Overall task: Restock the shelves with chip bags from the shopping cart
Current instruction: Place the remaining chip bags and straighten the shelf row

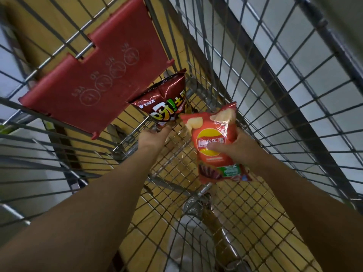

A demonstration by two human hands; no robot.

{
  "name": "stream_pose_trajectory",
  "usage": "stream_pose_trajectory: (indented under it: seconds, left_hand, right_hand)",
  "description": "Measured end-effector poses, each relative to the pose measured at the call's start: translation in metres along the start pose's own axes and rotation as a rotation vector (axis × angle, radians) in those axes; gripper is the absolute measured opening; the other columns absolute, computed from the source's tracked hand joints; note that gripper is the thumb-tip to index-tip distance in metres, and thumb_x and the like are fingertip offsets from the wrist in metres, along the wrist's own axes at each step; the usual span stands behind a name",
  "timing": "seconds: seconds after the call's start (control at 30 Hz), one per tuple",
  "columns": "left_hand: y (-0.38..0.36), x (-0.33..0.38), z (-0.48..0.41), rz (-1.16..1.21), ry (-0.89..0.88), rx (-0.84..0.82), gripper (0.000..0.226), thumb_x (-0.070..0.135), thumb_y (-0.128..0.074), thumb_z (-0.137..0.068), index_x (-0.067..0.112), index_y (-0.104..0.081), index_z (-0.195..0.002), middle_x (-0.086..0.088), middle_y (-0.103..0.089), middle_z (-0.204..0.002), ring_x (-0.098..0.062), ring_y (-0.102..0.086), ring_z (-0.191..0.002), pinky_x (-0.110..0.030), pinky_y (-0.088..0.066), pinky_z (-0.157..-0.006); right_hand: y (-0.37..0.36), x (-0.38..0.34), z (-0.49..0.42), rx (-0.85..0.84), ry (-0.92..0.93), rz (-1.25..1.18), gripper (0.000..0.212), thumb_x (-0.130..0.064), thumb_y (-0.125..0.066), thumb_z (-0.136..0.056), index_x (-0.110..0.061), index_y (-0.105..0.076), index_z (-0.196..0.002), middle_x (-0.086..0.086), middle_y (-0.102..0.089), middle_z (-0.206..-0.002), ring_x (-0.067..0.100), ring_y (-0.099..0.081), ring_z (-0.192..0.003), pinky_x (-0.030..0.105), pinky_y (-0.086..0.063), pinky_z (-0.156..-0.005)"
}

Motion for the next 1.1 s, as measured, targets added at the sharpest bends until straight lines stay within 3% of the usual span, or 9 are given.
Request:
stream_pose_trajectory:
  seconds: [0.1, 0.23, 0.33, 0.43, 0.57, 0.67, 0.83, 0.93, 1.1]
  left_hand:
    - [0.011, 0.018, -0.006, 0.074, -0.175, 0.008, 0.088, 0.029, -0.080, -0.078, 0.014, -0.026, -0.145, -0.003, -0.050, -0.133, -0.023, -0.046, -0.125, -0.041, -0.037, -0.108]
    - [0.006, 0.036, -0.017, 0.146, -0.279, -0.066, 0.084, 0.019, -0.084, -0.072, 0.017, -0.031, -0.137, 0.009, -0.055, -0.111, -0.015, -0.056, -0.110, -0.038, -0.046, -0.102]
    - [-0.001, 0.040, -0.024, 0.138, -0.291, -0.119, 0.089, 0.031, -0.090, -0.058, 0.014, -0.041, -0.131, 0.000, -0.066, -0.112, -0.021, -0.065, -0.104, -0.041, -0.055, -0.090]
    - [-0.003, 0.041, -0.024, 0.121, -0.324, -0.125, 0.069, 0.022, -0.086, -0.070, 0.012, -0.048, -0.127, 0.002, -0.066, -0.113, -0.014, -0.065, -0.098, -0.020, -0.054, -0.074]
    - [0.003, 0.040, -0.010, 0.195, -0.304, -0.133, 0.067, 0.018, -0.084, -0.072, 0.011, -0.050, -0.130, 0.001, -0.067, -0.117, -0.012, -0.066, -0.100, -0.019, -0.054, -0.078]
    - [0.009, 0.046, 0.019, 0.264, -0.309, -0.156, 0.055, 0.013, -0.078, -0.078, 0.009, -0.053, -0.127, 0.003, -0.069, -0.109, 0.001, -0.066, -0.080, -0.008, -0.051, -0.057]
    - [0.016, 0.071, 0.091, 0.366, -0.390, -0.183, 0.024, 0.013, -0.070, -0.086, 0.026, -0.055, -0.100, 0.007, -0.068, -0.095, 0.003, -0.067, -0.066, -0.016, -0.052, -0.055]
    - [0.022, 0.085, 0.143, 0.433, -0.403, -0.191, 0.022, 0.022, -0.067, -0.088, 0.030, -0.047, -0.091, 0.007, -0.065, -0.094, -0.006, -0.065, -0.075, -0.022, -0.051, -0.058]
    - [0.037, 0.116, 0.227, 0.527, -0.482, -0.178, 0.032, 0.029, -0.070, -0.085, 0.030, -0.051, -0.111, 0.008, -0.067, -0.096, -0.006, -0.066, -0.078, -0.028, -0.054, -0.068]
  right_hand:
    - [0.005, -0.012, -0.007, 0.093, 0.057, -0.026, 0.061, -0.028, -0.080, -0.074, -0.019, -0.047, -0.125, -0.009, -0.062, -0.108, 0.007, -0.063, -0.089, 0.023, -0.051, -0.066]
    - [0.002, -0.025, -0.020, 0.150, 0.104, -0.128, 0.063, -0.025, -0.083, -0.073, -0.020, -0.050, -0.125, -0.008, -0.065, -0.111, 0.011, -0.068, -0.093, 0.024, -0.056, -0.070]
    - [-0.004, -0.033, -0.026, 0.157, 0.111, -0.218, 0.045, -0.023, -0.080, -0.076, -0.027, -0.057, -0.114, -0.008, -0.068, -0.106, 0.011, -0.068, -0.094, 0.029, -0.056, -0.080]
    - [-0.010, -0.040, -0.029, 0.169, 0.120, -0.224, 0.036, -0.023, -0.078, -0.079, -0.027, -0.060, -0.110, -0.009, -0.067, -0.098, 0.007, -0.067, -0.087, 0.020, -0.054, -0.070]
    - [-0.008, -0.052, -0.012, 0.217, 0.125, -0.216, 0.051, -0.030, -0.076, -0.081, -0.023, -0.056, -0.128, -0.004, -0.069, -0.108, 0.013, -0.068, -0.091, 0.024, -0.054, -0.071]
    - [-0.003, -0.067, 0.014, 0.214, 0.161, -0.231, 0.044, -0.038, -0.071, -0.084, -0.028, -0.055, -0.124, -0.009, -0.070, -0.098, 0.009, -0.069, -0.082, 0.024, -0.054, -0.068]
    - [0.007, -0.098, 0.072, 0.197, 0.236, -0.306, 0.034, -0.044, -0.068, -0.085, -0.030, -0.058, -0.114, -0.006, -0.073, -0.087, 0.010, -0.073, -0.070, 0.024, -0.056, -0.058]
    - [0.011, -0.120, 0.116, 0.145, 0.292, -0.278, 0.051, -0.043, -0.077, -0.073, -0.030, -0.057, -0.118, -0.002, -0.075, -0.093, 0.016, -0.074, -0.076, 0.031, -0.059, -0.067]
    - [0.040, -0.166, 0.206, 0.196, 0.423, -0.178, 0.036, -0.041, -0.079, -0.075, -0.035, -0.057, -0.104, -0.003, -0.074, -0.096, 0.013, -0.074, -0.075, 0.030, -0.060, -0.067]
Point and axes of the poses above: each hand's wrist, its own z-axis away from the middle knuckle, its own y-axis out of the back of the hand, x = y × z, the point moved 7 cm from there along -z, towards the middle knuckle
